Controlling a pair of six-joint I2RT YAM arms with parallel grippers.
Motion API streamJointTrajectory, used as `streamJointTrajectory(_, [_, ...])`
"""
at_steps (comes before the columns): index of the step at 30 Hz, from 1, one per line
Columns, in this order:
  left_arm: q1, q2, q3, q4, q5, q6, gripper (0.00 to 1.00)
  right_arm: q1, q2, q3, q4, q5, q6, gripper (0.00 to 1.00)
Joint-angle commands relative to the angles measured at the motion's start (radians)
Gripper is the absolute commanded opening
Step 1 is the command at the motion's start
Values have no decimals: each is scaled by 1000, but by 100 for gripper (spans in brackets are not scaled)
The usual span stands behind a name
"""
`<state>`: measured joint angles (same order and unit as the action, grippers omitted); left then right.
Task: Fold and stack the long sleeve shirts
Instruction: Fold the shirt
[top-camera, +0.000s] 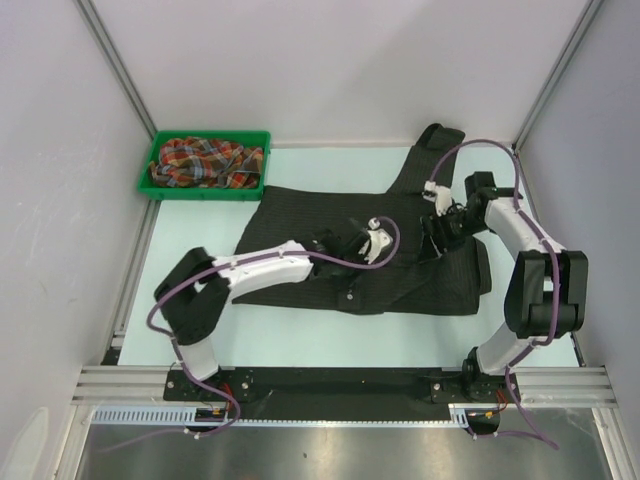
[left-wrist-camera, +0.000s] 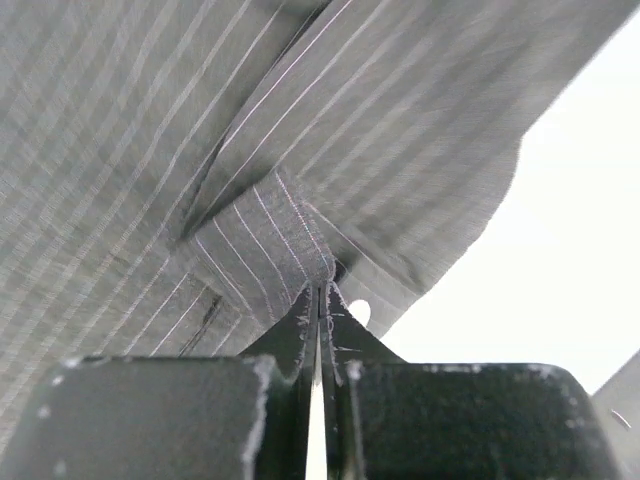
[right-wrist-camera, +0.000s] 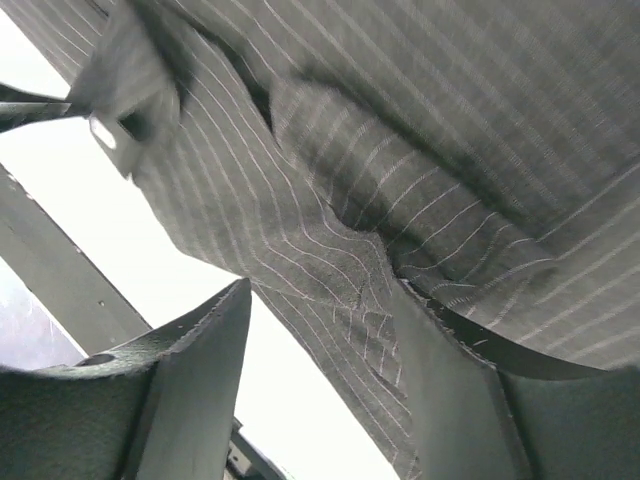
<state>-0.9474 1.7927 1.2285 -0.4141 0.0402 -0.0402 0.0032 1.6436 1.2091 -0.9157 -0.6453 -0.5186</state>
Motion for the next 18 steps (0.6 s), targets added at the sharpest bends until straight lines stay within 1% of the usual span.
streamJointTrajectory(1, [10, -211, 23, 14, 229, 106, 0, -37, -93, 81, -12, -100, -40, 67])
streamJointTrajectory(2, [10, -258, 25, 12, 268, 131, 0, -52, -119, 92, -14, -117, -58, 69])
streamJointTrajectory(3, [10, -285, 28, 5, 308, 204, 0, -61, -131, 110, -14, -149, -67, 70])
streamJointTrajectory(4, [10, -305, 31, -5, 385, 238, 0, -71, -148, 118, -14, -168, -76, 73])
streamJointTrajectory(5, [12, -337, 34, -14, 410, 267, 0, -84, -162, 124, -12, -186, -102, 75])
streamJointTrajectory(6, [13, -348, 37, -29, 430, 299, 0, -88, -192, 135, -11, -206, -112, 76])
streamJointTrajectory(8, [25, -361, 58, -61, 565, 332, 0, -89, -225, 141, -12, -226, -144, 80])
streamJointTrajectory(9, [30, -369, 63, -80, 604, 370, 0, -89, -260, 135, -17, -259, -190, 81])
streamJointTrajectory(10, [30, -380, 63, -81, 631, 385, 0, -89, -278, 124, -17, -276, -208, 84])
streamJointTrajectory(11, [30, -391, 57, -80, 700, 401, 0, -89, -301, 115, -14, -296, -225, 86])
streamJointTrajectory(12, [32, -418, 54, -80, 726, 449, 0, -86, -321, 104, -11, -336, -268, 86])
streamJointTrajectory(13, [30, -429, 51, -77, 753, 474, 0, -82, -368, 75, -11, -353, -293, 87])
streamJointTrajectory(15, [32, -452, 48, -68, 797, 537, 0, -66, -410, 41, -21, -378, -346, 88])
streamJointTrajectory(17, [32, -452, 64, -74, 848, 571, 0, -13, -479, -12, -26, -369, -418, 88])
streamJointTrajectory(18, [32, -449, 72, -98, 871, 620, 0, 6, -502, -29, -29, -358, -438, 89])
